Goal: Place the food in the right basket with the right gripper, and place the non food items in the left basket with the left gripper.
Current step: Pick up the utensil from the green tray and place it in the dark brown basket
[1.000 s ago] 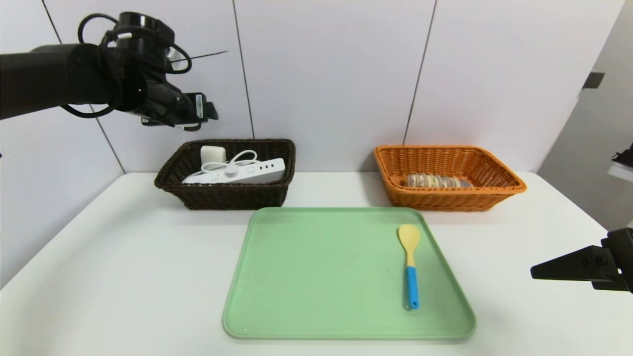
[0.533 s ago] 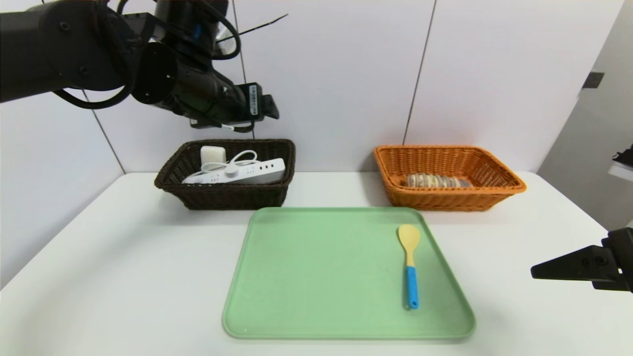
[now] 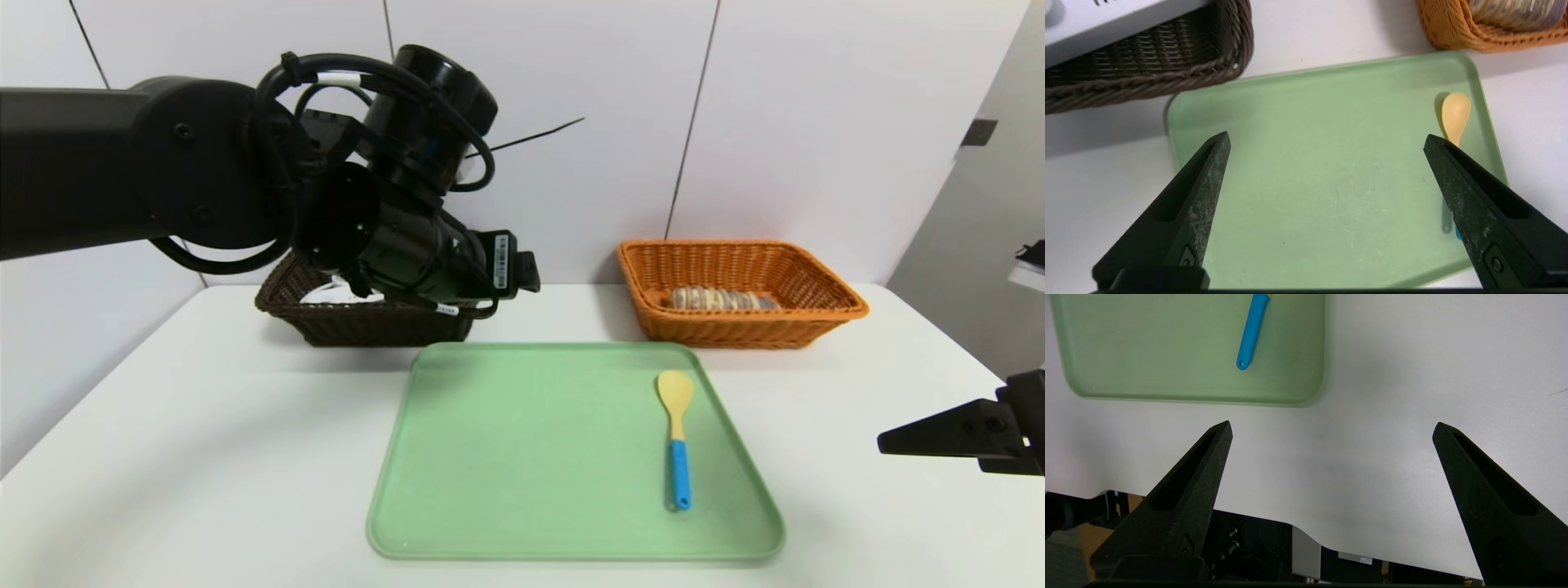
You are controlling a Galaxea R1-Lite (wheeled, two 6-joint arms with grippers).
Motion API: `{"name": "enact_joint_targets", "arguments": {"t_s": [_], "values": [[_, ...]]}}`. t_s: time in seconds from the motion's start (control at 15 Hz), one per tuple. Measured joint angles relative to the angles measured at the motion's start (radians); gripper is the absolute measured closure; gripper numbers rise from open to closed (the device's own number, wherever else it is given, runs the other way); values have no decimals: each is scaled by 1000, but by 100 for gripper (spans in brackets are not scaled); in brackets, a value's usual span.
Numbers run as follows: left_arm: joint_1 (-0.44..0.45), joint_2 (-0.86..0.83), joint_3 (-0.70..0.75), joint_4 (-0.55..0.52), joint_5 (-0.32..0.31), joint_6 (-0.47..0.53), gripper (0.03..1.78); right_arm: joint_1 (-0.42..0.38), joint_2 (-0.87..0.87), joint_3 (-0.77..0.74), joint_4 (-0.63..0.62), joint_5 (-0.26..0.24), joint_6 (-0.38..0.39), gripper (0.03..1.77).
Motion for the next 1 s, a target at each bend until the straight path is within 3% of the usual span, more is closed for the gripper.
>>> {"name": "enact_joint_targets", "arguments": {"t_s": [0.27, 0.53, 0.8, 1.0], "values": [[-71, -3, 22, -2, 0, -14, 12, 0, 4, -5, -1, 0, 0, 10], [-162, 54, 10, -6, 7, -91, 12, -1, 13, -2, 0, 0, 0, 10], [-239, 181, -49, -6, 111, -167, 12, -1, 18, -1, 0, 1, 0, 10], [-281, 268, -120, 1, 134, -168, 12, -1, 17, 0, 0, 0, 5, 10]]}}
